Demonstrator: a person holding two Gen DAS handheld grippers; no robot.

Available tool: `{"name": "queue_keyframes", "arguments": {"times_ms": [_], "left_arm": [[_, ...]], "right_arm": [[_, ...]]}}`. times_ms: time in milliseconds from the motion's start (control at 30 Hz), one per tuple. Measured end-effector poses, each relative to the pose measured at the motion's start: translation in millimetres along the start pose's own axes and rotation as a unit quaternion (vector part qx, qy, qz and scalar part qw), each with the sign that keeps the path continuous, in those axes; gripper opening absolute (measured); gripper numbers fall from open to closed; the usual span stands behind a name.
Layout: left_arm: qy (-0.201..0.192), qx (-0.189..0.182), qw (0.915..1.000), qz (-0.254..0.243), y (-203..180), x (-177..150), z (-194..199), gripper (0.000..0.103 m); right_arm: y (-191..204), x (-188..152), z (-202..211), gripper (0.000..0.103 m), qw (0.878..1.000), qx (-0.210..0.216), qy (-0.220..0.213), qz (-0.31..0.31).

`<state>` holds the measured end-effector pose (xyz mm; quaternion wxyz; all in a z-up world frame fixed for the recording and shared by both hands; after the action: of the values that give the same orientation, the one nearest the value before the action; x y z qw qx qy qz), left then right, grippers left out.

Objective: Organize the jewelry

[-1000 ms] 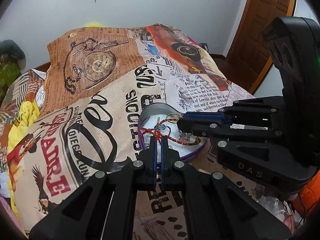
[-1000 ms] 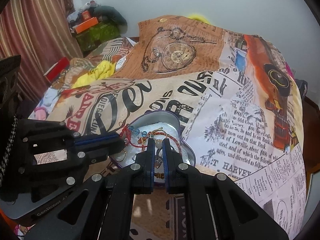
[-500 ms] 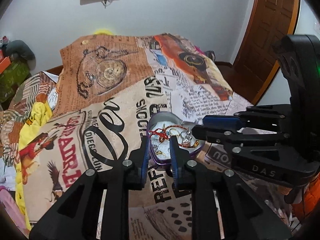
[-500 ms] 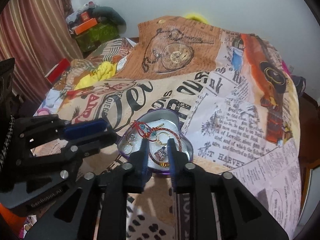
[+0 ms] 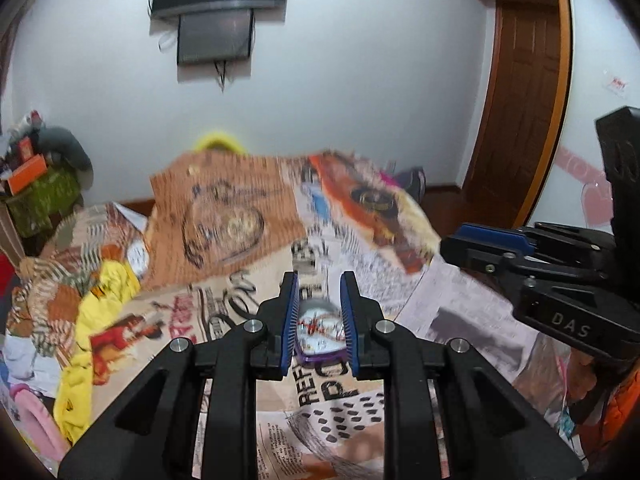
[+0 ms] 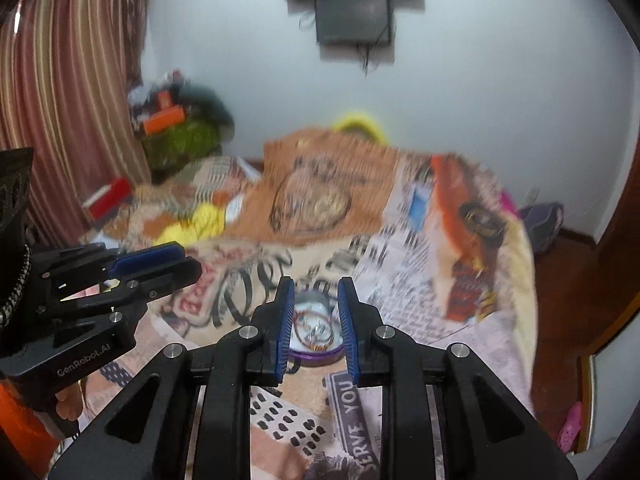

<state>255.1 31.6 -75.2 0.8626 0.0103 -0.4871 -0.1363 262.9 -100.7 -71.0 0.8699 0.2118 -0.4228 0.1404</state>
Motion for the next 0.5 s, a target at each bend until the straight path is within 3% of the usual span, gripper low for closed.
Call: {"name": "queue_keyframes", "arguments": {"times_ms": [333, 367, 433, 467, 500], "left_arm": [[-0.14, 0.039, 0.9894, -0.004, -16.2, 40.1, 110.1, 0.022], [-0.152, 0.044, 0.9874, -0.004, -18.4, 40.8, 119.8, 0.025], [-0.171, 0.053, 0.9838, -0.001, -21.7, 40.4, 134.2, 0.044], [-0.181, 0.058, 0.9818, 0.001, -23.0, 39.6, 141.2, 0.048], [-0.185, 0.063, 0.9808, 0.002, -24.3, 38.9, 145.6, 0.057]], "right_arm": [[23.5, 17.5, 113.8, 0.02, 0.987, 0.003, -0.16, -0.009], [25.1, 17.5, 121.8, 0.02, 0.985, 0.0, -0.173, -0.009], [26.7, 15.9, 134.5, 0.02, 0.981, -0.002, -0.194, -0.013], [27.7, 14.8, 138.7, 0.02, 0.98, 0.0, -0.2, -0.015], [28.4, 14.1, 141.5, 0.027, 0.979, 0.0, -0.204, -0.018]]}}
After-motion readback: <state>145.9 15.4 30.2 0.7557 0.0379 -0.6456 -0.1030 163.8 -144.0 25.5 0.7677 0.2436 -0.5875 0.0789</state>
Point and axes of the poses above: each gripper's, at about its wrist camera, not at the fingertips, and z roughly against the way its jaws point, y to its left, x to its top, the point moved 6 cm from there along -z, roughly the way its jaws point, and after that the axes turned 15 degrees about -z, right-handed, at the moved point
